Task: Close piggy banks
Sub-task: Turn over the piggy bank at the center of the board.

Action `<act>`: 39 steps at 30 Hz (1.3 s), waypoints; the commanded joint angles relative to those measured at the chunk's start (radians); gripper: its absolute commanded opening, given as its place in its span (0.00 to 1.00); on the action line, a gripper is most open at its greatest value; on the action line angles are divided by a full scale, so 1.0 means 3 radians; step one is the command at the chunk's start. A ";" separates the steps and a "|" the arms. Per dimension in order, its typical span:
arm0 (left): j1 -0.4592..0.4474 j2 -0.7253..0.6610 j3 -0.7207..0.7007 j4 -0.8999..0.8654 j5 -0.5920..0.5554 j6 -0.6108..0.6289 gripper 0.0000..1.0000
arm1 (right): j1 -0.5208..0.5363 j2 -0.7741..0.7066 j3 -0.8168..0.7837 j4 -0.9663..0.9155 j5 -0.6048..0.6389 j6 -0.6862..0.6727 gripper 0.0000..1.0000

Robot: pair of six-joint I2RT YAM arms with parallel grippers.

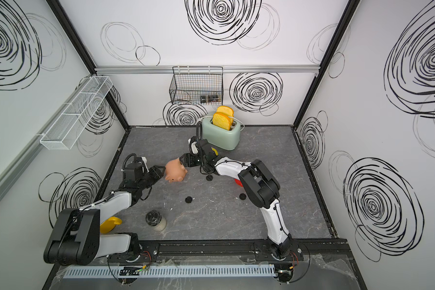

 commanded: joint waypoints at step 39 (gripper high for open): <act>-0.0066 0.0105 -0.0342 0.0647 0.0019 0.0055 0.46 | 0.0256 0.0470 0.0323 0.0626 0.0018 0.0711 0.69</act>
